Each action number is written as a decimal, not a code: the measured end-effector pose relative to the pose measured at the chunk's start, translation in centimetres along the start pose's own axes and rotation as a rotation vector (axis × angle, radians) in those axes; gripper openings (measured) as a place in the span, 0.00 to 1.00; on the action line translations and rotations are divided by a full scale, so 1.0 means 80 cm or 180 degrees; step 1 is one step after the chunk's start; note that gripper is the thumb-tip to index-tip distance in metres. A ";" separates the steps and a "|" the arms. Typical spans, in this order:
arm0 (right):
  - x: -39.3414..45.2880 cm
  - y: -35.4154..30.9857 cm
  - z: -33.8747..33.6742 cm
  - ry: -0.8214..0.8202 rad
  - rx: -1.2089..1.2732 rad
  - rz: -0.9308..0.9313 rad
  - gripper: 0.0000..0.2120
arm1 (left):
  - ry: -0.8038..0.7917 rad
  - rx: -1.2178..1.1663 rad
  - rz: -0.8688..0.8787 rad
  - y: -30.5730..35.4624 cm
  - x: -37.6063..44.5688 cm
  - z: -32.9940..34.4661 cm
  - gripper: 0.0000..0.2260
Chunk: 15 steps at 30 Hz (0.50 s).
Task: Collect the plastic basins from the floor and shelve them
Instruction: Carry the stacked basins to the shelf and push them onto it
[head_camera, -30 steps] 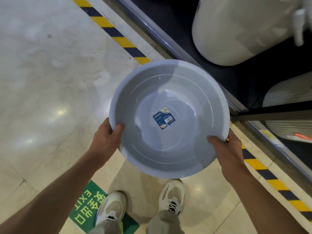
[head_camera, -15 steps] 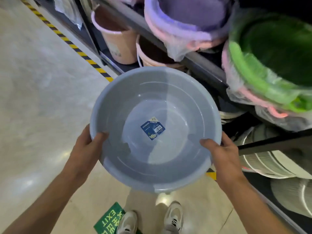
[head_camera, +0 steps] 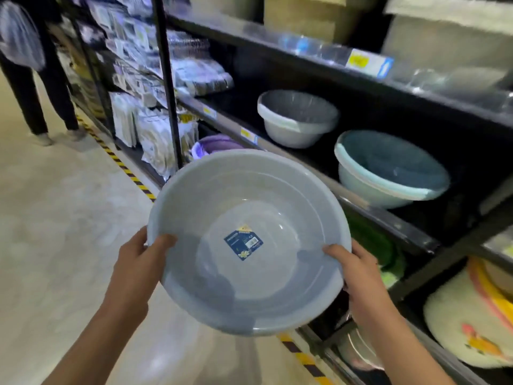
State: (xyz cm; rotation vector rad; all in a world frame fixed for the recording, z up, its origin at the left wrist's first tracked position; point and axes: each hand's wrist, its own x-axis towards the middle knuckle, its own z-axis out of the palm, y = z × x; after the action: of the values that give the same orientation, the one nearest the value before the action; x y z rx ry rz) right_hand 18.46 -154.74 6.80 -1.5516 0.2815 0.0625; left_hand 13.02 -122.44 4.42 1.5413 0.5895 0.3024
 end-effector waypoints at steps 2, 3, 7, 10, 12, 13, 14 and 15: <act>-0.016 -0.037 0.004 -0.0051 0.0058 -0.0055 0.12 | 0.0078 -0.0081 0.0086 0.031 -0.008 -0.012 0.16; -0.025 -0.052 0.004 -0.0065 0.0084 -0.0060 0.12 | 0.0083 -0.0085 0.0123 0.046 -0.012 -0.017 0.16; -0.048 -0.101 0.008 -0.0110 0.0167 -0.0185 0.11 | 0.0063 -0.0084 0.0242 0.109 -0.021 -0.030 0.19; -0.058 -0.125 0.016 -0.0057 0.0095 -0.0315 0.12 | -0.0003 -0.0051 0.0331 0.138 -0.025 -0.040 0.18; -0.062 -0.138 0.022 -0.0073 0.0079 -0.0319 0.13 | -0.0036 -0.0046 0.0328 0.150 -0.025 -0.048 0.19; -0.064 -0.143 0.026 -0.0105 0.0085 -0.0322 0.13 | -0.0037 -0.0045 0.0318 0.155 -0.024 -0.052 0.19; -0.066 -0.148 0.030 -0.0132 0.0086 -0.0326 0.13 | -0.0029 -0.0050 0.0307 0.158 -0.023 -0.056 0.19; -0.067 -0.151 0.034 -0.0129 0.0079 -0.0324 0.13 | -0.0020 -0.0056 0.0298 0.161 -0.021 -0.060 0.18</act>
State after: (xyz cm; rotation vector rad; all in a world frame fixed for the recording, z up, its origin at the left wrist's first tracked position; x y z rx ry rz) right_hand 16.32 -151.59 19.77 -1.5360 0.1703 0.0107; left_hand 11.37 -118.86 17.71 1.5549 0.5093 0.3730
